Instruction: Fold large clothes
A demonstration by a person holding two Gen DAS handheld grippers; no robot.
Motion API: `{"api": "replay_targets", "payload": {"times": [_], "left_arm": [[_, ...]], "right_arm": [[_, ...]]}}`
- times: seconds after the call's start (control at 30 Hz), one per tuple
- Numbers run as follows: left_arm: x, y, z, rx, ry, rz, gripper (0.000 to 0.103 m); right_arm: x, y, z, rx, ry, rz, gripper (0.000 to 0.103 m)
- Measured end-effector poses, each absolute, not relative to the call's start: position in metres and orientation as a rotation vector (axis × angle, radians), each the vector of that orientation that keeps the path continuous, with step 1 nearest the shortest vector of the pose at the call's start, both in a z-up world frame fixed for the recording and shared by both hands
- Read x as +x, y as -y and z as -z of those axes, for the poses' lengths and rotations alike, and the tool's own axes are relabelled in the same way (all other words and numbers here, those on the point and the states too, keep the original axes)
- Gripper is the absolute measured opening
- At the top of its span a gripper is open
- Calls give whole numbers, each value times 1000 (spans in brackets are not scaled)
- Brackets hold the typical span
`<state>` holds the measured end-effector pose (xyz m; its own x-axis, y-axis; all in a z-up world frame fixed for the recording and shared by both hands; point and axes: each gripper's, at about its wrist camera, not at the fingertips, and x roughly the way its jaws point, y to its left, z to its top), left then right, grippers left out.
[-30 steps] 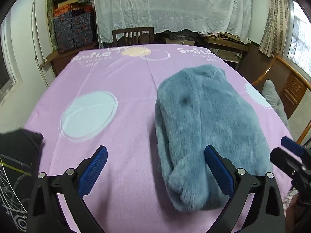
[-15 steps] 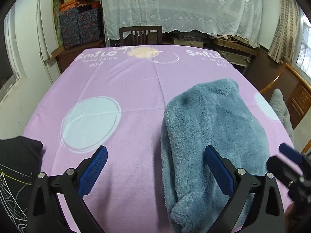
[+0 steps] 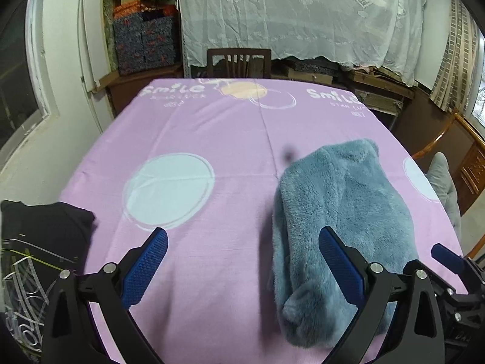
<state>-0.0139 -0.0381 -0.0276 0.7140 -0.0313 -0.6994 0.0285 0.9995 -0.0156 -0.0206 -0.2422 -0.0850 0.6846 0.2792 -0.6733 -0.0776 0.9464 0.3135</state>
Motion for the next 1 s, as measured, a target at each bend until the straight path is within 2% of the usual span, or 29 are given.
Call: {"api": "replay_targets", "payload": {"times": [0.3, 0.57, 1.0], "left_arm": [[-55, 47, -1, 43, -709, 49, 100], [-80, 58, 3, 28, -742, 86, 100], [-113, 78, 19, 79, -767, 76, 100]], "right_arm": [[-53, 241, 60, 258, -752, -183, 99], [-96, 233, 42, 175, -701, -171, 99], [-142, 241, 60, 171, -727, -168, 99]]}}
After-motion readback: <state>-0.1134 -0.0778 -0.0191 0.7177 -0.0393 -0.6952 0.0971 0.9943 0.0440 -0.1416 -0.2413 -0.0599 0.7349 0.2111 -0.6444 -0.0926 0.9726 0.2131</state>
